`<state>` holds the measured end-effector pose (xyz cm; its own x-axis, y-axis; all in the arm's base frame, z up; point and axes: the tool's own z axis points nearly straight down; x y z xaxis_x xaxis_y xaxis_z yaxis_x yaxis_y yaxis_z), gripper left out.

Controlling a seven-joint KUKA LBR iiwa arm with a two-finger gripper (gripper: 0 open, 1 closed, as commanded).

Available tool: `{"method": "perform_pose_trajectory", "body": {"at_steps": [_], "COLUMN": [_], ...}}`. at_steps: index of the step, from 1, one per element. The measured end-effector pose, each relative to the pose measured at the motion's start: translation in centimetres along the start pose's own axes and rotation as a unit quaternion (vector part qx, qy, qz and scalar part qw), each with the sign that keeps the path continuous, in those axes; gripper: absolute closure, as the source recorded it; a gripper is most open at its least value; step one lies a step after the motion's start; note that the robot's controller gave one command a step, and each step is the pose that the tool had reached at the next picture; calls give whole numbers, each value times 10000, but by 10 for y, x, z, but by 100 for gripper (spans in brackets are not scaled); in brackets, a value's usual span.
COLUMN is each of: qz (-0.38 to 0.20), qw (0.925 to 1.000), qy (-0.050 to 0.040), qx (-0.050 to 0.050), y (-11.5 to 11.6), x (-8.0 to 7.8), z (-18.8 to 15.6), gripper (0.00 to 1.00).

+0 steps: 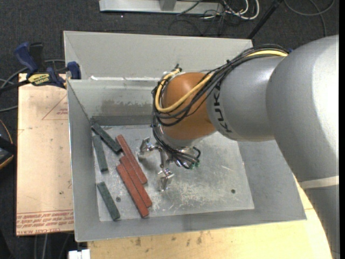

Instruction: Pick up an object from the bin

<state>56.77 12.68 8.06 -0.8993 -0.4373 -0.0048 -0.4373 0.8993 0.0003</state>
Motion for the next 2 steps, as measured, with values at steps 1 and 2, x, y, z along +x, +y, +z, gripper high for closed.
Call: {"method": "perform_pose_trajectory", "body": {"at_steps": [1, 2], "qz": [-497, -1628], "qw": [9988, 9867], "qy": [-6, -33], "qx": [10, 6], "y": [12, 61], "x": [-8, -39], "z": [-1, 0], "gripper": [0, 100]}}
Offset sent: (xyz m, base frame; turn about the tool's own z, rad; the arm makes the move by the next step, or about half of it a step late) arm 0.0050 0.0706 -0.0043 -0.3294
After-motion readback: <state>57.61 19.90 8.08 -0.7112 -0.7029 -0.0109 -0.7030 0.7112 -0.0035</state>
